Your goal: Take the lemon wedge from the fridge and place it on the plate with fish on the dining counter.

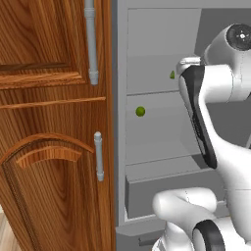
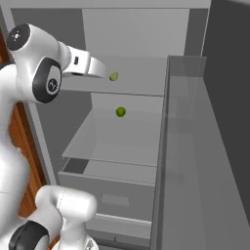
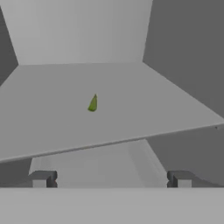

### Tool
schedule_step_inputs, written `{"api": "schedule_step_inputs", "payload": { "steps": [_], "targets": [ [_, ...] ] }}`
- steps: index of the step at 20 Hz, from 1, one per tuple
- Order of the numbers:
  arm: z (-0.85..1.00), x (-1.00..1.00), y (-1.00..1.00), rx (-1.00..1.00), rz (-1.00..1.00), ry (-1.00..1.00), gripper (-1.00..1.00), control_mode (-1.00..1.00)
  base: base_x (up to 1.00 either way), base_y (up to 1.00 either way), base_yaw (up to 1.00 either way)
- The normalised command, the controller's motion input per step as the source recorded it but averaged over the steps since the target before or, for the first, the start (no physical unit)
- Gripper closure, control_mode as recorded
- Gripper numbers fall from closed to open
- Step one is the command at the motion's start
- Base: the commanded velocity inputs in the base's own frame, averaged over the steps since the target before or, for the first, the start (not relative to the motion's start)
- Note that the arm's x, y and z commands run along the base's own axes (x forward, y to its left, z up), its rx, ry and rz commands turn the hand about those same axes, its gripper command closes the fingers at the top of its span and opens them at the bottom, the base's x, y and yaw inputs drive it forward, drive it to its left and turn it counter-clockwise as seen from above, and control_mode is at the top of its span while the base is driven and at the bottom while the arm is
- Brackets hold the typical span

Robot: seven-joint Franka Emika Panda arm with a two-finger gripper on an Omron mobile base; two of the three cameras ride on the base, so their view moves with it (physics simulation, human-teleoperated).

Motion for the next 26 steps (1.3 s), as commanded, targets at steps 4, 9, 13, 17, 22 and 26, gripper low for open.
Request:
{"api": "schedule_step_inputs", "payload": {
  "steps": [4, 9, 13, 17, 22, 26],
  "targets": [
    [-0.08, 0.61, 0.32, 0.00, 0.10, 0.00, -1.00, -1.00, 0.00, 0.00, 0.00],
    [-0.10, 0.47, 0.08, 0.00, 0.04, 0.00, -1.00, -1.00, 0.00, 0.00, 0.00],
    [-0.24, 0.39, 0.00, 0.00, 0.01, 0.00, -1.00, -1.00, 0.00, 0.00, 0.00],
    [-0.13, 0.29, -0.02, 0.00, 0.00, 0.00, -1.00, -1.00, 0.00, 0.00, 0.00],
    [-0.08, 0.12, -0.12, 0.00, 0.00, 0.00, -1.00, -1.00, 0.00, 0.00, 0.00],
    [0.00, 0.02, -0.32, 0.01, 0.00, 0.00, -1.00, -1.00, 0.00, 0.00, 0.00]
  ]
}}
